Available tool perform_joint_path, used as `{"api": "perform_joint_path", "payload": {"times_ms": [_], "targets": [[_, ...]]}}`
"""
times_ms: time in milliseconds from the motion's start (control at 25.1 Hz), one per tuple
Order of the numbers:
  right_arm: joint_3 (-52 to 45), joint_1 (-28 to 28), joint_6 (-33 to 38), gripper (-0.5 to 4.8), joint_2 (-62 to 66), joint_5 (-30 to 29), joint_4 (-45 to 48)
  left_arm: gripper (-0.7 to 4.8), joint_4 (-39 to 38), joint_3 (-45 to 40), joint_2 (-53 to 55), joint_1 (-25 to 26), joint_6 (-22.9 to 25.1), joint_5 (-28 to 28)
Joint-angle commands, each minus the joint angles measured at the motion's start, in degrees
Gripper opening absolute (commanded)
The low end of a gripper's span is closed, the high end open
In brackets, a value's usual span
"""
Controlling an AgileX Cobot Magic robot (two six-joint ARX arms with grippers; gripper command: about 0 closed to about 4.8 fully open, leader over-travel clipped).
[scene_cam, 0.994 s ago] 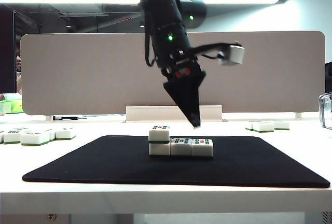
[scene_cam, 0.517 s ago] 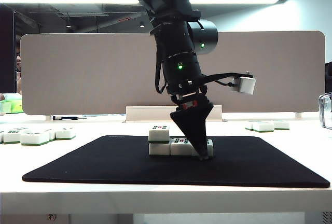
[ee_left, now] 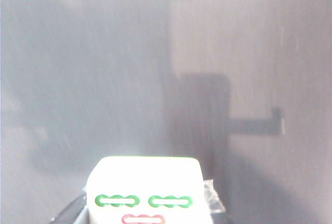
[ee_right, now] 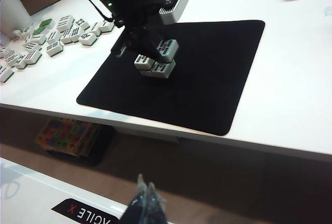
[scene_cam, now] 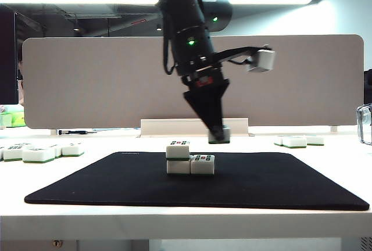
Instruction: Arrange four mahjong tiles into a neat stack, creating two layers of paired tiles.
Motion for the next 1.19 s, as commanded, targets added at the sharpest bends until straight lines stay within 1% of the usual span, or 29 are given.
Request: {"api": "perform_joint_path", "payload": {"times_ms": [40, 199, 318, 676, 716, 795, 1034, 1153, 1193], "targets": [[0.1, 0.0, -0.2, -0.01, -0.6, 0.1, 0.5, 2.06, -1.9, -0.5, -0.4, 1.6, 0.0, 0.0], [0.1, 0.0, -0.2, -0.01, -0.6, 0.1, 0.5, 2.06, -1.6, -0.6, -0.3, 1.5, 0.0, 0.0], [0.1, 0.0, -0.2, -0.01, -0.6, 0.1, 0.5, 2.11, -1.2, -2.3, -0.3, 1.6, 0.5, -0.1], [0.1, 0.0, -0.2, -0.01, -0.6, 0.1, 0.6, 2.15, -0.3, -2.3, 0.0, 1.6, 0.7, 0.0], [0.1, 0.0, -0.2, -0.01, -0.6, 0.1, 0.5, 2.18, -0.4, -2.3, 0.0, 1.6, 0.7, 0.0], [0.1, 0.0, -0.2, -0.01, -0.6, 0.1, 0.5, 2.77, -0.8, -2.3, 0.0, 1.6, 0.7, 0.0], [0.1, 0.0, -0.2, -0.01, -0.6, 0.1, 0.6, 2.80, -0.7, -1.8, 0.0, 1.5, 0.5, 0.0], [0.1, 0.0, -0.2, -0.01, -0.6, 0.1, 0.6, 2.82, -4.1, 1.5, -1.1, 1.4, -0.4, 0.2], [0.1, 0.0, -0.2, -0.01, -0.6, 0.1, 0.6, 2.82, -5.3, 2.7, -1.9, 1.4, -1.7, 0.1]]}}
